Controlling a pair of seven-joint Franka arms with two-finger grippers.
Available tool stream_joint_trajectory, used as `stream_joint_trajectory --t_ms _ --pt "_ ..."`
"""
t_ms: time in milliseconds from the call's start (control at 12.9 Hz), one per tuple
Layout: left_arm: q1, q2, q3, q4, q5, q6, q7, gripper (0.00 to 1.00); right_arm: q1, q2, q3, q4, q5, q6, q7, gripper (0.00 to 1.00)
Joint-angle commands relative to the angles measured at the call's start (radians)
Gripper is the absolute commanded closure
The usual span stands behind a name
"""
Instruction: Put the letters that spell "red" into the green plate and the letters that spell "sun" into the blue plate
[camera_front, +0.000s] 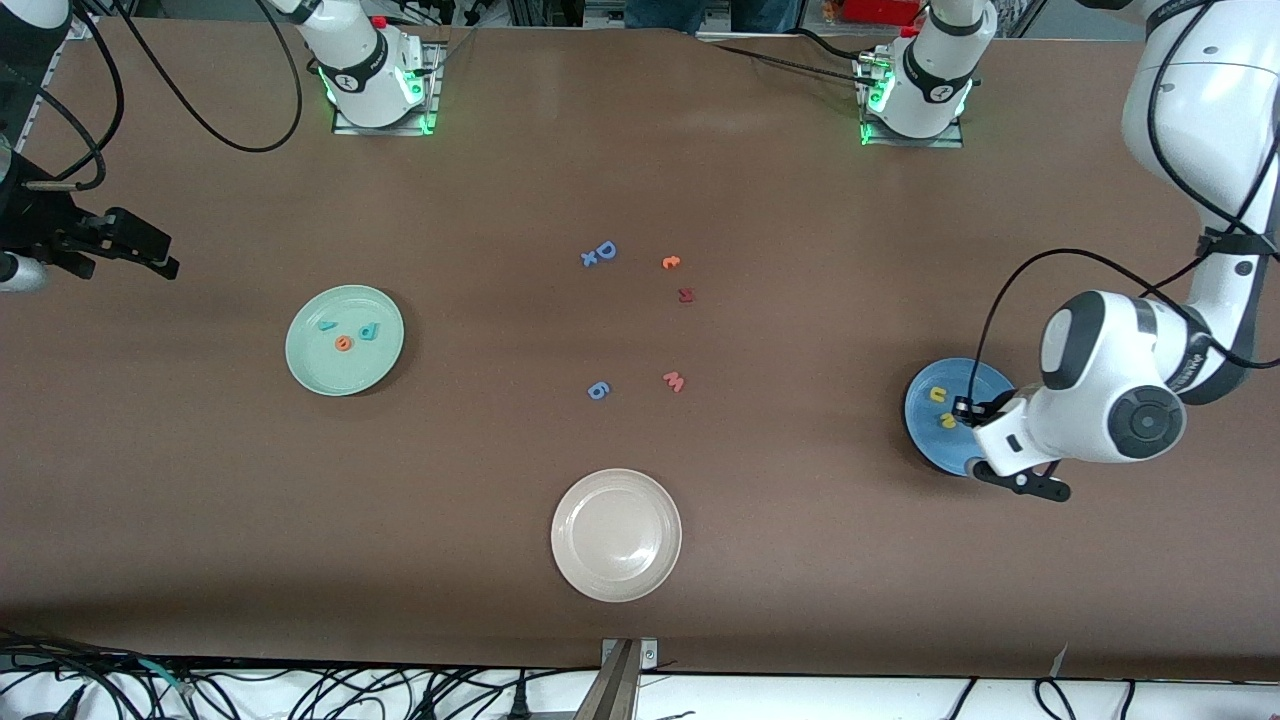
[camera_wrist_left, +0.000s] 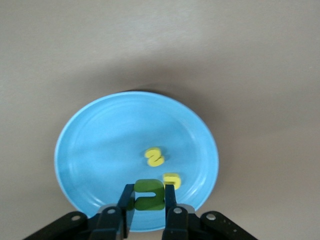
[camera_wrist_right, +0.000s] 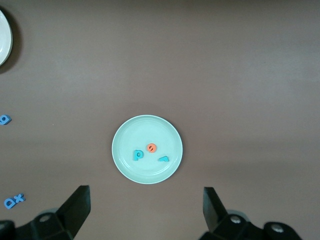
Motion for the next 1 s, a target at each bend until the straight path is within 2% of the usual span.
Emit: stream_joint_trajectory --t_ms 0,155,464,618,773,850,927 --pt "0.010 -0.054 -0.006 -0.010 -0.013 -0.017 0.025 0.00 -0.003 -0.005 0.008 -0.003 -0.012 0.004 0.009 0.00" --pt "0.036 -0.097 -0.006 -0.011 -0.013 -0.023 0.023 0.00 -0.003 -0.005 0.008 -0.003 -0.012 0.006 0.009 0.00" --pt "0.046 -0.215 0.011 -0.010 -0.005 -0.178 0.019 0.00 -0.003 -0.005 0.009 -0.003 -0.012 0.006 0.009 0.00" --pt "0.047 -0.256 0.011 -0.010 0.070 -0.249 0.016 0.00 -0.003 -0.005 0.009 -0.003 -0.012 0.004 0.007 0.00" --pt "0.050 -0.299 0.017 -0.010 0.087 -0.272 0.003 0.00 -0.002 -0.005 0.009 -0.003 -0.012 0.004 0.007 0.00" --pt "0.035 -0.331 0.057 -0.010 0.078 -0.274 -0.032 0.00 -0.002 -0.005 0.009 -0.003 -0.012 0.004 0.009 0.00" --pt "-0.026 -0.374 0.136 -0.022 0.073 -0.275 -0.068 0.00 -0.002 -0.005 0.009 -0.003 -0.012 0.004 0.007 0.00"
